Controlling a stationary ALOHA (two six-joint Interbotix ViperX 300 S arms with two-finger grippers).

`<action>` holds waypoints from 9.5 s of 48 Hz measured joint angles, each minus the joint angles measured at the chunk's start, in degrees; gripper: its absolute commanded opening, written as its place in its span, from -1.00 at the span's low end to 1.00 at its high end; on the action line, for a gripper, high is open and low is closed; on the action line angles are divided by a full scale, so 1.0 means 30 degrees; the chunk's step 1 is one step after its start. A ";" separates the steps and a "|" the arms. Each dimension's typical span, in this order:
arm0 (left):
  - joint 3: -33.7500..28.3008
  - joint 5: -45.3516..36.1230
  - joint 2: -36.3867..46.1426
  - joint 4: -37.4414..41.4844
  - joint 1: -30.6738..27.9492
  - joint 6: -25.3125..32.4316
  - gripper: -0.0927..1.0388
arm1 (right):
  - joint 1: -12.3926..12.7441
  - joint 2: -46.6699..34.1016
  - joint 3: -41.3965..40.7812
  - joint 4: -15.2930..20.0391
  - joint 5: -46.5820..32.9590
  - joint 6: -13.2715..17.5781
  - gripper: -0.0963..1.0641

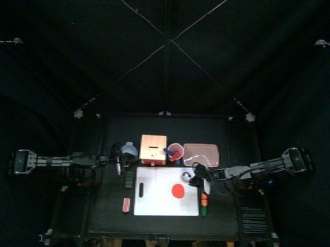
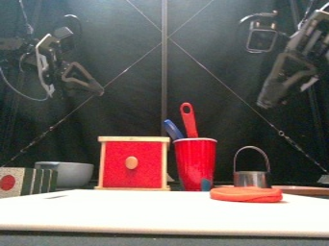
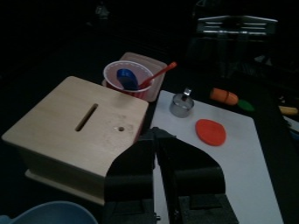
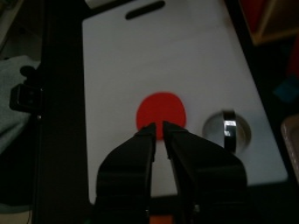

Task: Get the cutter from the drawer then cut the dough then place the extra dough in the bowl
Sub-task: Cut the dough

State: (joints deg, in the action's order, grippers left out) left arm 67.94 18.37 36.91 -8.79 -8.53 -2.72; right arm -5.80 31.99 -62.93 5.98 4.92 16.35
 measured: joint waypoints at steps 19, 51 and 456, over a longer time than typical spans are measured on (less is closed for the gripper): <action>0.0586 0.0088 0.0000 -0.0352 0.0234 -0.0117 -0.17 | 0.1553 -0.0938 -0.3340 0.0469 -0.5449 -0.0234 0.74; 0.0820 0.0088 -0.0059 -0.0645 0.0293 -0.0146 -0.17 | 0.2578 -0.5332 -0.1787 -0.0938 -0.7324 -0.0322 0.40; -0.1934 0.7148 -1.0107 0.2666 0.3281 0.0088 -0.04 | 0.0293 -0.1113 -0.2842 -0.0850 -1.1309 -0.2695 0.76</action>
State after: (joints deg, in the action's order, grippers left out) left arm 62.14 39.81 6.59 -0.79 1.32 -2.46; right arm -4.92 28.65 -71.46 3.43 -29.00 8.26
